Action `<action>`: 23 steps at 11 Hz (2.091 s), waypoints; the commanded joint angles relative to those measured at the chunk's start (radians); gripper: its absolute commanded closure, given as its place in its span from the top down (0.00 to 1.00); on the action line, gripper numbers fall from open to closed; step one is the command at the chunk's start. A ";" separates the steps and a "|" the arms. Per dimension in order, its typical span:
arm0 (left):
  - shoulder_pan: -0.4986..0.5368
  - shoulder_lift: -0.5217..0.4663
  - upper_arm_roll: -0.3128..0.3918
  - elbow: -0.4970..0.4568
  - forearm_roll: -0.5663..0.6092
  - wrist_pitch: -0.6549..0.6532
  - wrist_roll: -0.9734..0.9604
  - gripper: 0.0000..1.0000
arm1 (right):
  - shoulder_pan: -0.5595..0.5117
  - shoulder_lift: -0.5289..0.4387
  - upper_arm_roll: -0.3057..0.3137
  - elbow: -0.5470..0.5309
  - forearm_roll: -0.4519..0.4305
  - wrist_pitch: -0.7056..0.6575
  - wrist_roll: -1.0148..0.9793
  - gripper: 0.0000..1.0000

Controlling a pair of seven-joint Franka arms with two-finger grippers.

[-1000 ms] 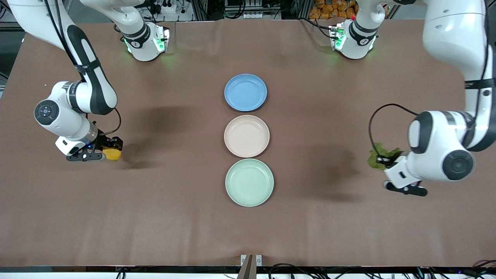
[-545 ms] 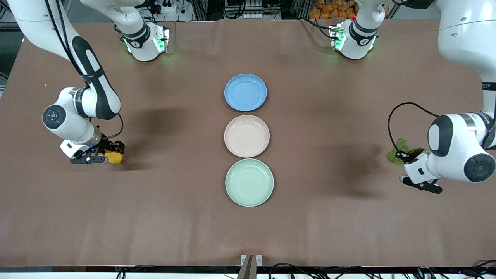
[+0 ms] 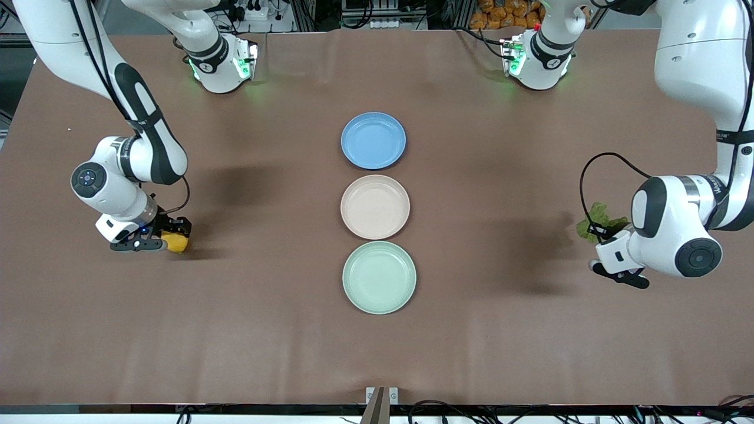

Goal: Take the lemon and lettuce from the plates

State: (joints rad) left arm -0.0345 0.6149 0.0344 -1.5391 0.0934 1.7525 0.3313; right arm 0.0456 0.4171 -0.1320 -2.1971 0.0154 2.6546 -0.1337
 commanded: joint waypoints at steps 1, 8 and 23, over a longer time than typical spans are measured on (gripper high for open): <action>-0.002 -0.004 -0.002 -0.001 0.016 -0.022 0.014 0.99 | -0.013 0.019 0.006 0.002 0.012 0.025 -0.006 1.00; -0.028 -0.018 -0.007 0.030 0.016 -0.024 -0.001 1.00 | -0.003 -0.090 0.005 0.199 0.012 -0.463 -0.006 1.00; -0.018 -0.437 -0.074 -0.032 -0.030 -0.010 -0.325 1.00 | -0.001 -0.262 0.008 0.451 0.014 -0.774 -0.015 1.00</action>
State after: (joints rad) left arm -0.0737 0.2735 -0.0288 -1.5212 0.0877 1.7393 0.0328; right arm 0.0526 0.1933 -0.1287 -1.7346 0.0156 1.8907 -0.1343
